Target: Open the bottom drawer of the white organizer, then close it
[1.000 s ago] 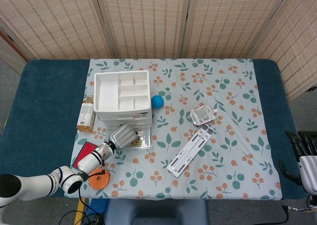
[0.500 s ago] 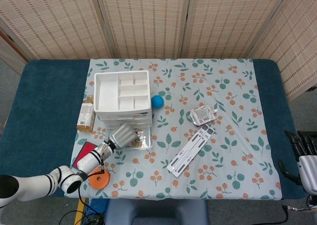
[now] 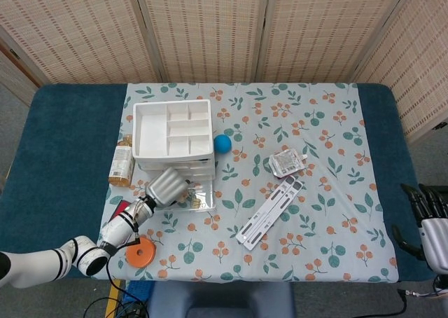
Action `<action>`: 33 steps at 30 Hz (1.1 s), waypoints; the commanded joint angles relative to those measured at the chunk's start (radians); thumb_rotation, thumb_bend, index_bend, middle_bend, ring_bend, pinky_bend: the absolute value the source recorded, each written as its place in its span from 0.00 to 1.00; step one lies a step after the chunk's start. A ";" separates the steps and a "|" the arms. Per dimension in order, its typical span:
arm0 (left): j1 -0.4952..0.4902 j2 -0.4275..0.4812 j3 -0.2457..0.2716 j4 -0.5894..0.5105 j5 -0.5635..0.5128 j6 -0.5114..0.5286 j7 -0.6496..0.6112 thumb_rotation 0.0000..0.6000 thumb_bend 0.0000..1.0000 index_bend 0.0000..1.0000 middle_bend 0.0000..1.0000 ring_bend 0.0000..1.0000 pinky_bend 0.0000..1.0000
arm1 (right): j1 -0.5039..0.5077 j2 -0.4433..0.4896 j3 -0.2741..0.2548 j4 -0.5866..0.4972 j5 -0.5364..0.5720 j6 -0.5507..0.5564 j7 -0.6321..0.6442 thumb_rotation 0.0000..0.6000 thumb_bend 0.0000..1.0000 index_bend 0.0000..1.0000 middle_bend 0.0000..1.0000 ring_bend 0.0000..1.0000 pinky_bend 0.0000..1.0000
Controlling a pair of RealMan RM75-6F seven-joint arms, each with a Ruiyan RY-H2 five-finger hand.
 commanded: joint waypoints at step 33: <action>0.306 0.241 0.036 -0.114 -0.077 0.187 -0.150 1.00 0.26 0.55 0.96 1.00 1.00 | 0.005 0.004 -0.004 -0.011 -0.037 0.021 -0.002 1.00 0.43 0.00 0.11 0.00 0.02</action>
